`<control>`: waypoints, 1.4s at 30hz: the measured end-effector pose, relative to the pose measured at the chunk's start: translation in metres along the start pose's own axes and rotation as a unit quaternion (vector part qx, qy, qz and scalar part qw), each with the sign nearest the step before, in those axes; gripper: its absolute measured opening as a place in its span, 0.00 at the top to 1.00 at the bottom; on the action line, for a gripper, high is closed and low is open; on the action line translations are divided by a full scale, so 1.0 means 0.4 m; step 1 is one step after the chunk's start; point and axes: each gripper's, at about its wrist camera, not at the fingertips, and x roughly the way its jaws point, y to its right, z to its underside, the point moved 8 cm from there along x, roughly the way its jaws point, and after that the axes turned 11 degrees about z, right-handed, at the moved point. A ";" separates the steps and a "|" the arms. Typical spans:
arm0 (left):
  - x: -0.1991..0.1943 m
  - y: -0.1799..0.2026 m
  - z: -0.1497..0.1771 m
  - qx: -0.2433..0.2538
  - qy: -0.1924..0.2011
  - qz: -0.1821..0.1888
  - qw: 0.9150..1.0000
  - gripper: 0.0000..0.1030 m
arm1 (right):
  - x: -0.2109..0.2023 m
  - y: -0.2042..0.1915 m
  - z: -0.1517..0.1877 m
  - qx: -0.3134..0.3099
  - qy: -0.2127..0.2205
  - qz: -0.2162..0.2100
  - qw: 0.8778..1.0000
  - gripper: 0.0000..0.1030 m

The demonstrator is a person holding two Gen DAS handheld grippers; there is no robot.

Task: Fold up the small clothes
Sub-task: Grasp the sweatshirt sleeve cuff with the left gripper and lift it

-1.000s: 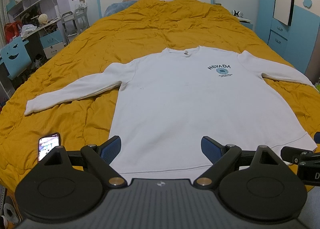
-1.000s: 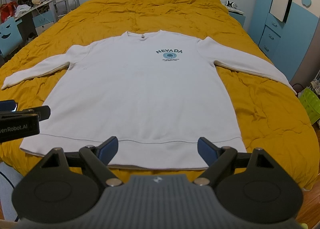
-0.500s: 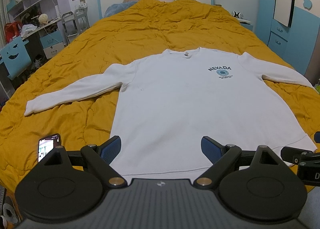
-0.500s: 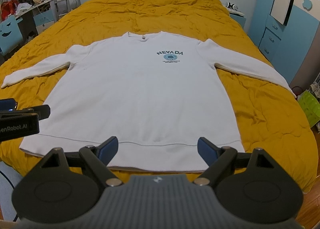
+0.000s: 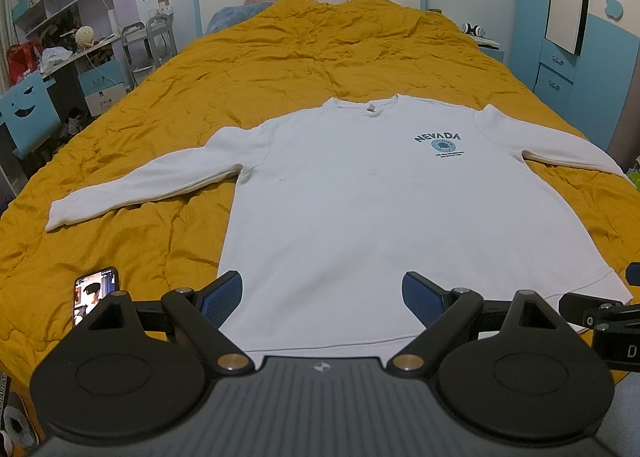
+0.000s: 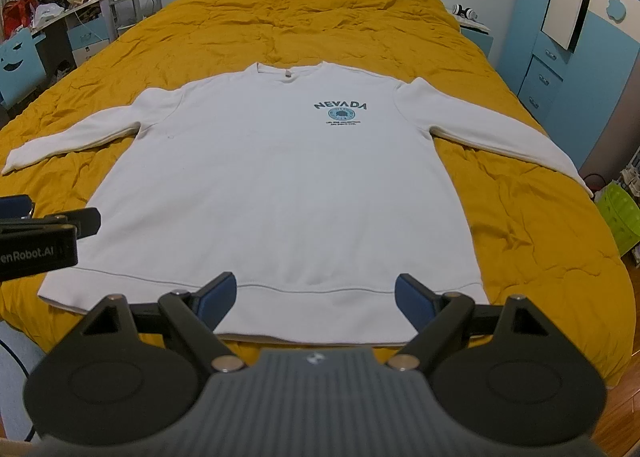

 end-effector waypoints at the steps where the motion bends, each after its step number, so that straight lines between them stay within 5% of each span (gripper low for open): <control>1: 0.002 0.000 -0.001 -0.001 0.000 0.001 1.000 0.00 | 0.000 0.000 0.000 0.000 0.000 0.000 1.000 0.20; 13: 0.027 -0.023 -0.005 -0.013 -0.002 0.016 1.000 0.00 | 0.011 -0.005 -0.003 -0.003 -0.005 0.001 1.000 0.20; 19: 0.044 -0.083 -0.032 -0.053 0.037 0.054 0.996 0.00 | 0.020 0.015 -0.035 0.020 0.044 -0.014 0.999 0.20; 27: 0.086 -0.325 -0.098 -0.137 0.056 0.046 0.988 0.01 | 0.065 0.055 -0.149 0.049 0.099 -0.088 0.990 0.20; 29: 0.095 -0.431 -0.124 -0.160 0.066 0.027 0.985 0.14 | 0.088 0.056 -0.181 0.047 0.104 -0.094 0.989 0.20; 31: 0.101 -0.545 -0.145 -0.200 0.071 0.018 0.977 0.19 | 0.117 0.055 -0.212 0.044 0.110 -0.096 0.988 0.20; 36: 0.125 -0.886 -0.163 -0.326 0.098 -0.005 0.940 0.20 | 0.210 0.054 -0.274 0.047 0.126 -0.096 0.986 0.21; 42: 0.163 -1.187 -0.068 -0.428 0.121 -0.067 0.893 0.14 | 0.334 0.026 -0.315 0.056 0.112 -0.107 0.986 0.21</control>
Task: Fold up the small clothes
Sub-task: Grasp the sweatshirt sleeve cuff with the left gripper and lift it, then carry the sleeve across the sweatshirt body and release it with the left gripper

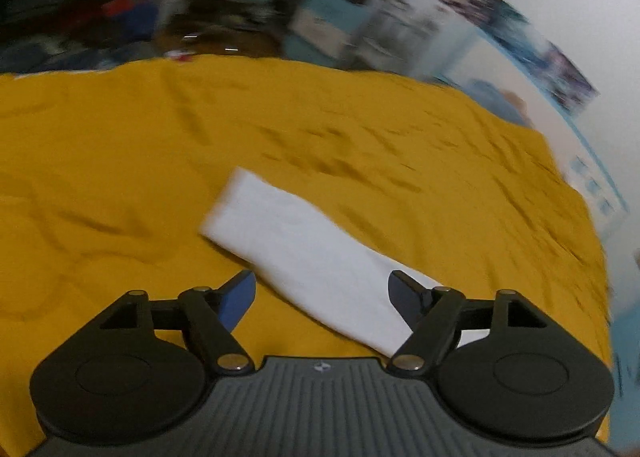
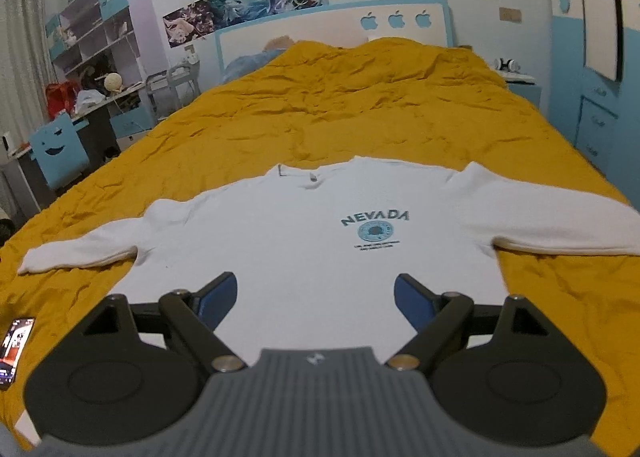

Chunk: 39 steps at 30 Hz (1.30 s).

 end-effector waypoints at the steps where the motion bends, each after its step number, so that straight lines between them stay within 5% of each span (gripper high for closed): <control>1: 0.012 -0.032 -0.009 -0.012 0.003 -0.009 1.000 0.14 | 0.020 -0.004 -0.001 0.001 -0.007 -0.001 1.000 0.21; 6: 0.082 -0.123 -0.026 -0.061 -0.002 -0.008 0.998 0.15 | 0.091 -0.036 0.000 0.002 -0.031 -0.010 0.999 0.21; 9: 0.126 -0.137 -0.029 -0.075 0.003 -0.003 0.997 0.31 | 0.115 -0.063 -0.003 -0.005 -0.036 -0.018 0.999 0.21; 12: 0.152 -0.151 -0.022 -0.078 0.003 -0.022 0.997 0.62 | 0.128 -0.083 -0.011 -0.007 -0.031 -0.029 0.999 0.21; 13: 0.152 -0.151 -0.020 -0.073 0.004 -0.033 0.997 0.80 | 0.125 -0.086 -0.012 -0.009 -0.030 -0.029 0.999 0.21; 18: 0.093 -0.054 -0.035 -0.004 0.040 -0.036 0.999 0.89 | 0.142 -0.085 -0.009 -0.026 -0.041 -0.015 0.999 0.21; 21: 0.019 0.082 -0.053 0.052 0.059 -0.010 0.997 0.90 | 0.149 -0.068 -0.009 -0.029 -0.054 -0.001 0.998 0.22; 26: -0.093 0.390 -0.059 0.154 0.084 0.047 0.983 0.90 | 0.153 -0.023 -0.025 -0.027 -0.072 0.010 0.997 0.40; 31: -0.140 0.731 0.014 0.247 0.090 0.108 0.959 0.90 | 0.144 0.032 -0.071 -0.032 -0.076 0.008 0.997 0.59; 39: -0.128 1.175 0.288 0.347 0.045 0.223 0.910 0.90 | 0.095 0.121 -0.162 -0.031 -0.041 0.000 0.999 0.65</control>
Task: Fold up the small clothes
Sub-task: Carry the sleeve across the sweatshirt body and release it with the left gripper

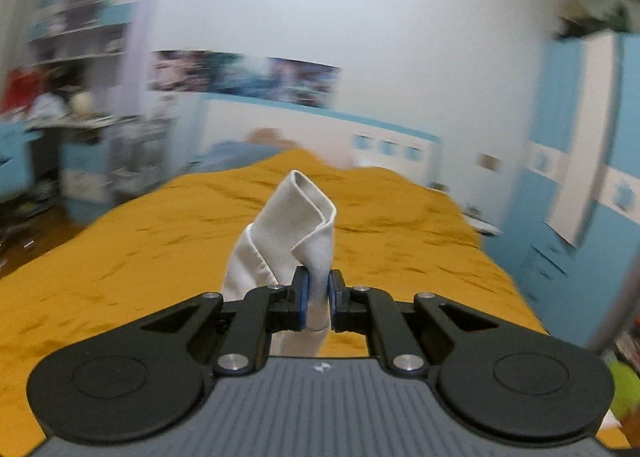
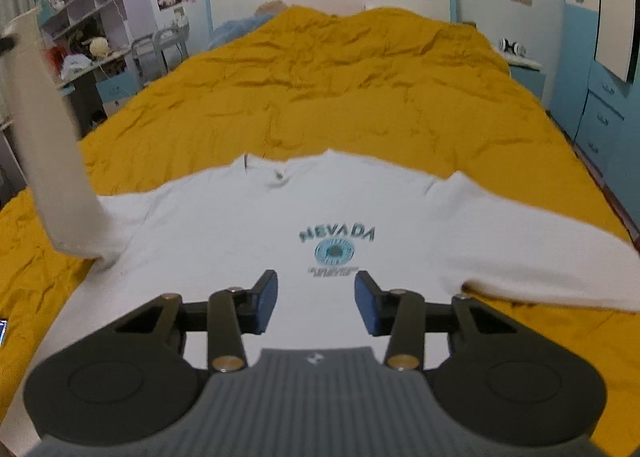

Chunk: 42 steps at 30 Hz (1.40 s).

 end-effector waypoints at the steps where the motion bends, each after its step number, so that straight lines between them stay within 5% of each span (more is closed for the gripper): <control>1: 0.023 0.047 0.013 0.008 -0.005 0.013 1.000 0.90 | -0.005 0.009 -0.006 0.002 0.002 -0.004 1.000 0.70; 9: 0.230 0.254 0.318 -0.003 -0.122 0.098 0.988 0.90 | 0.037 0.115 0.007 0.042 -0.011 0.005 0.999 0.73; 16: 0.328 0.311 0.590 -0.053 -0.221 0.141 0.963 0.89 | 0.121 0.166 0.062 0.080 -0.055 0.011 0.995 0.72; 18: 0.359 0.322 0.610 -0.056 -0.244 0.167 0.954 0.84 | 0.145 0.177 0.069 0.090 -0.064 0.012 0.994 0.72; 20: 0.364 0.316 0.614 -0.044 -0.251 0.174 0.951 0.64 | 0.163 0.180 0.070 0.101 -0.068 0.006 0.992 0.72; 26: 0.347 0.206 0.562 -0.027 -0.230 0.141 0.963 0.49 | 0.230 0.194 0.048 0.145 -0.079 -0.013 0.986 0.56; 34: 0.300 -0.229 0.490 -0.068 -0.199 0.001 0.978 0.49 | 0.403 0.251 0.056 0.175 -0.125 0.028 0.976 0.60; 39: 0.295 -0.434 0.488 -0.141 -0.171 -0.053 0.974 0.49 | 0.487 0.253 0.063 0.201 -0.139 0.019 0.969 0.61; 42: 0.329 -0.498 0.520 -0.212 -0.162 -0.040 0.963 0.48 | 0.514 0.238 0.057 0.187 -0.138 0.023 0.972 0.71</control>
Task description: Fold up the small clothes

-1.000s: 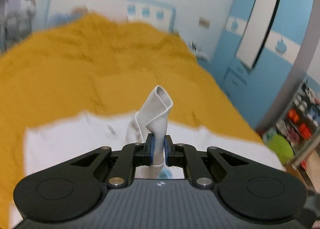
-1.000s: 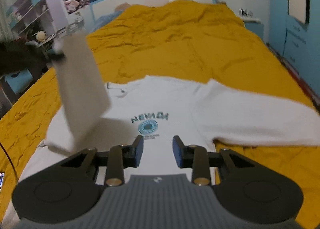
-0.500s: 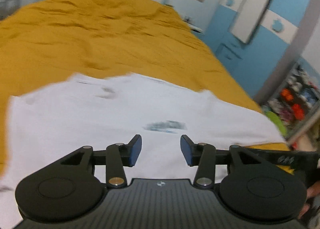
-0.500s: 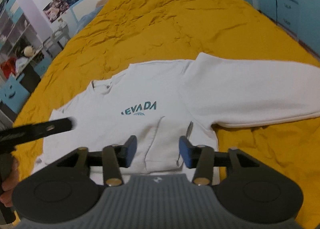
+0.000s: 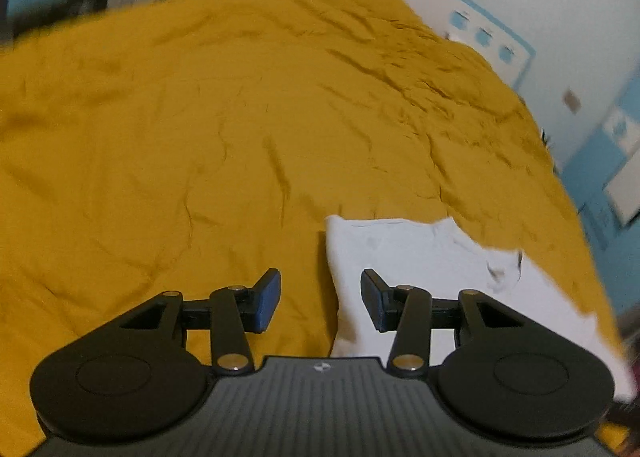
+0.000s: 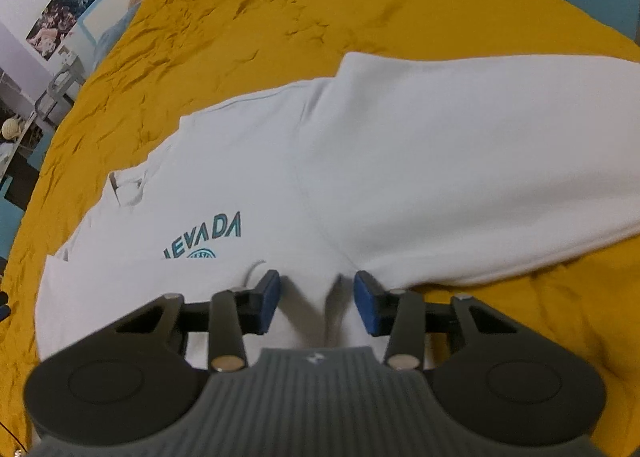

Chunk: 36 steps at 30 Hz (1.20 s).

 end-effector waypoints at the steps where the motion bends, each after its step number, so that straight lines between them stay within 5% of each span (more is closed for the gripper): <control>1: 0.022 -0.014 -0.001 -0.015 -0.004 0.009 1.000 0.48 | 0.001 -0.006 -0.005 -0.007 0.003 0.006 1.000 0.82; 2: 0.046 -0.024 -0.001 -0.028 -0.007 0.016 0.999 0.48 | -0.004 -0.013 -0.009 -0.014 0.006 0.003 1.000 0.93; 9: 0.174 -0.048 -0.007 -0.061 -0.016 0.046 0.997 0.49 | -0.057 -0.061 -0.038 -0.066 0.040 0.004 0.997 0.94; 13: 0.206 -0.053 -0.013 -0.053 -0.023 0.036 0.998 0.94 | -0.061 -0.073 -0.049 -0.085 0.047 0.014 0.995 0.94; 14: 0.197 -0.051 -0.019 -0.050 -0.017 0.040 0.998 0.96 | -0.073 -0.073 -0.058 -0.084 0.056 0.010 0.995 0.94; 21: 0.099 -0.028 -0.070 -0.014 0.054 0.060 0.997 0.96 | -0.105 -0.086 -0.145 -0.078 0.127 0.010 0.989 0.96; 26: 0.171 -0.032 -0.063 0.007 0.018 0.016 1.000 0.93 | 0.036 -0.093 -0.162 -0.070 0.081 0.037 0.994 0.96; 28: 0.170 -0.037 -0.071 0.015 0.033 -0.011 0.999 0.89 | 0.064 -0.084 -0.159 -0.060 0.074 0.051 0.994 0.85; 32: 0.132 -0.038 -0.076 0.020 0.031 0.002 0.999 0.80 | 0.039 -0.048 -0.143 -0.041 0.075 0.048 0.995 0.68; 36: 0.082 -0.027 -0.051 0.041 -0.002 0.021 0.999 0.75 | 0.006 -0.023 -0.100 -0.016 0.055 0.008 0.998 0.68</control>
